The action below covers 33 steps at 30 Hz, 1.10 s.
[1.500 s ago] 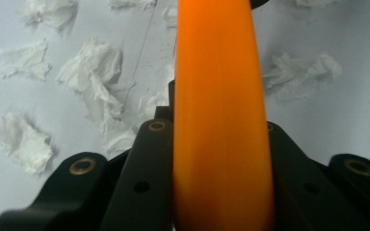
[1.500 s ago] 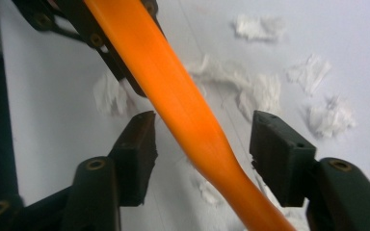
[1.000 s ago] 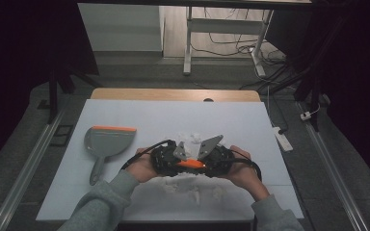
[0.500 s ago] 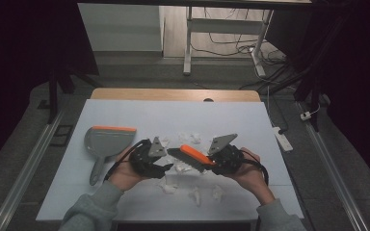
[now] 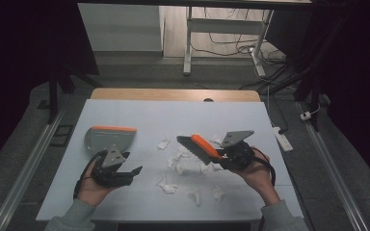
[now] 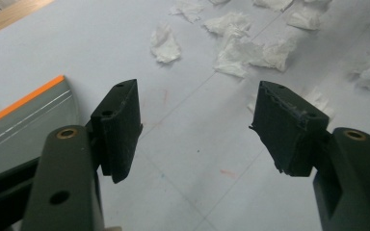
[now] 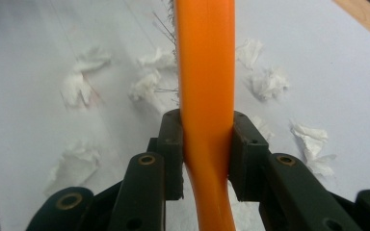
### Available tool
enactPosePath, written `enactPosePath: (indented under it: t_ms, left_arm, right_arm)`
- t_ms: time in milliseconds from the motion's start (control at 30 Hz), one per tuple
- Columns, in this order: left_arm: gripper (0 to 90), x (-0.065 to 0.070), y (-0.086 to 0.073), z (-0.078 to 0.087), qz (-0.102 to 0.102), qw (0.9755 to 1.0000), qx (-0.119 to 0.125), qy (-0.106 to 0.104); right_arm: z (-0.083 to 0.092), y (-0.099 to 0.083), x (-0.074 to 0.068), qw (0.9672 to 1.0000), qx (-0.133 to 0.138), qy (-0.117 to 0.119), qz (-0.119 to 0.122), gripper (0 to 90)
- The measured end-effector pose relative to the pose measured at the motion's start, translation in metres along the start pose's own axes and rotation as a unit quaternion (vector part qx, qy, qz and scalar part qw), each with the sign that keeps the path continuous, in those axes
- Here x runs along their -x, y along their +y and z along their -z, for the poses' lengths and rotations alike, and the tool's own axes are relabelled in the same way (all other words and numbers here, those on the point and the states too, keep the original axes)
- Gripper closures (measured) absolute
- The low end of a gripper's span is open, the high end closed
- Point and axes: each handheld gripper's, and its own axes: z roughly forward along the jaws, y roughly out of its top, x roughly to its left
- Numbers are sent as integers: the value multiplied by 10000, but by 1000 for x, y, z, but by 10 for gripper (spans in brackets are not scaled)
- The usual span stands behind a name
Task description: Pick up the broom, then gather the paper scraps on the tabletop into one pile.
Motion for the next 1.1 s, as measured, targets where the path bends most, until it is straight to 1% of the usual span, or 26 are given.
enactPosePath:
  t_ms: [100, 167, 200, 233, 267, 300, 333, 367, 433, 533, 600, 667, 700, 733, 767, 867, 900, 933, 1000, 1033, 1100]
  left_arm:
    - [318, -3, -11, 4, 47, 9999, 34, 97]
    - [307, -4, -18, 6, 86, 9998, 19, 196]
    - [304, -5, -22, 6, 126, 9997, 37, 218]
    - [302, -6, -26, 6, 162, 9996, 18, 240]
    - [302, -7, -29, 5, 178, 9995, -22, 243]
    - [297, -8, -32, 5, 189, 9995, -42, 233]
    - [297, -10, -33, 5, 199, 9995, -44, 252]
    - [297, -11, -34, 4, 219, 9994, -41, 260]
    - [293, -12, -34, 4, 230, 9994, -37, 269]
    - [292, -12, -34, 5, 236, 9994, 19, 270]
    - [297, -13, -35, 5, 221, 9993, 46, 289]
    - [302, -14, -36, 4, 236, 9992, 56, 313]
    - [302, -15, -37, 4, 250, 9992, 63, 314]
    - [302, -16, -37, 3, 274, 9991, 64, 326]
    - [302, -16, -38, 3, 299, 9990, 75, 318]
    - [300, -18, -39, 2, 346, 9989, 56, 317]
    - [296, -18, -39, 2, 353, 9989, 52, 312]
    - [293, -18, -40, 3, 352, 9989, 65, 317]
    - [293, -18, -40, 4, 321, 9990, 65, 314]
    - [293, -19, -41, 4, 328, 9989, 74, 319]
    - [293, -21, -41, 3, 363, 9988, 72, 320]
  right_arm:
    - [5, -1, 3, 9998, 52, -113, -133, 703]
    - [7, -3, 5, 9996, 2, -173, -203, 703]
    - [8, -3, 6, 9994, -27, -218, -250, 703]
    - [10, -6, 10, 9990, -23, -290, -348, 704]
    - [10, -6, 10, 9990, -23, -290, -348, 704]
    - [13, -9, 13, 9977, 9, -446, -507, 703]
    - [13, -9, 13, 9977, 9, -446, -507, 703]
    - [14, -10, 15, 9965, 26, -541, -642, 704]
    - [16, -13, 20, 9953, 36, -632, -738, 704]
    - [18, -15, 28, 9929, -63, -807, -876, 704]
    - [19, -17, 33, 9912, -87, -844, -1014, 704]
    - [19, -17, 39, 9892, -162, -940, -1116, 703]
    - [19, -18, 41, 9886, -191, -964, -1144, 703]
    - [19, -19, 46, 9876, -251, -1036, -1151, 703]
    - [19, -19, 46, 9876, -251, -1036, -1151, 703]
    - [20, -19, 54, 9849, -344, -1124, -1275, 704]
    - [20, -19, 57, 9843, -412, -1118, -1305, 704]
    - [19, -19, 60, 9830, -483, -1127, -1370, 704]
    - [17, -18, 66, 9808, -616, -1185, -1424, 704]
    - [16, -17, 69, 9801, -670, -1210, -1420, 703]
    - [13, -15, 76, 9778, -832, -1230, -1475, 703]
